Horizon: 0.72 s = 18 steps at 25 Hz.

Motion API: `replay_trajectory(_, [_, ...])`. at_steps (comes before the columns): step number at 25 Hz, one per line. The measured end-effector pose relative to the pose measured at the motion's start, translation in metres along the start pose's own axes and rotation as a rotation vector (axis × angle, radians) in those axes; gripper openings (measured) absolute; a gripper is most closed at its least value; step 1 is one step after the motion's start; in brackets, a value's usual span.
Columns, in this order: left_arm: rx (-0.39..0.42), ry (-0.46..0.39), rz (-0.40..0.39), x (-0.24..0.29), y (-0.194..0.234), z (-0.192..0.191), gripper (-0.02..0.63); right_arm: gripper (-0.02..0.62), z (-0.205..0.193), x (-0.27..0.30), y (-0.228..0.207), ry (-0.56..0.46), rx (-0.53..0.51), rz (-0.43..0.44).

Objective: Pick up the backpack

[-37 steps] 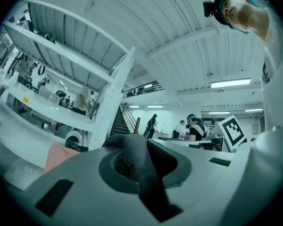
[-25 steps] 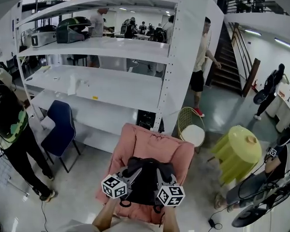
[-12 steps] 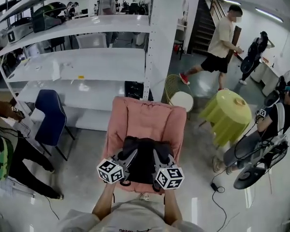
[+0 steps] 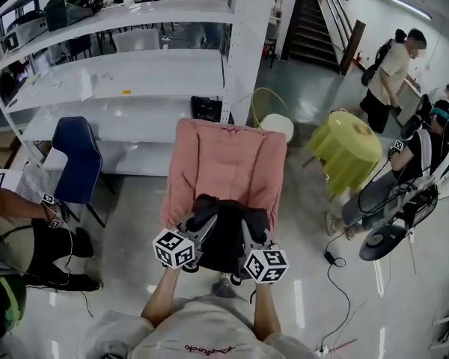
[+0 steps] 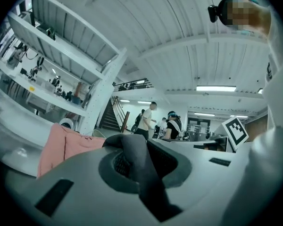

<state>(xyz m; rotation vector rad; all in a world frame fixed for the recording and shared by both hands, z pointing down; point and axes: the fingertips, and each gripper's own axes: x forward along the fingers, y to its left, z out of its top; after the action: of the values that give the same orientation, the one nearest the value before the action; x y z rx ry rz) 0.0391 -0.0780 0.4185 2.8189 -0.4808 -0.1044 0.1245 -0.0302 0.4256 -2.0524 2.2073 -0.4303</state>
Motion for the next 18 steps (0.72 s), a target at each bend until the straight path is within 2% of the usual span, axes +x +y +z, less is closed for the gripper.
replay_trajectory(11, [-0.084, 0.031, 0.025, -0.044, -0.038, -0.045, 0.052, 0.054, -0.043, -0.052, 0.017, 0.060, 0.016, -0.025])
replay_trajectory(18, [-0.053, 0.016, 0.003, -0.047, -0.054, -0.033, 0.052, 0.054, -0.029, -0.066, 0.022, 0.023, -0.009, -0.026])
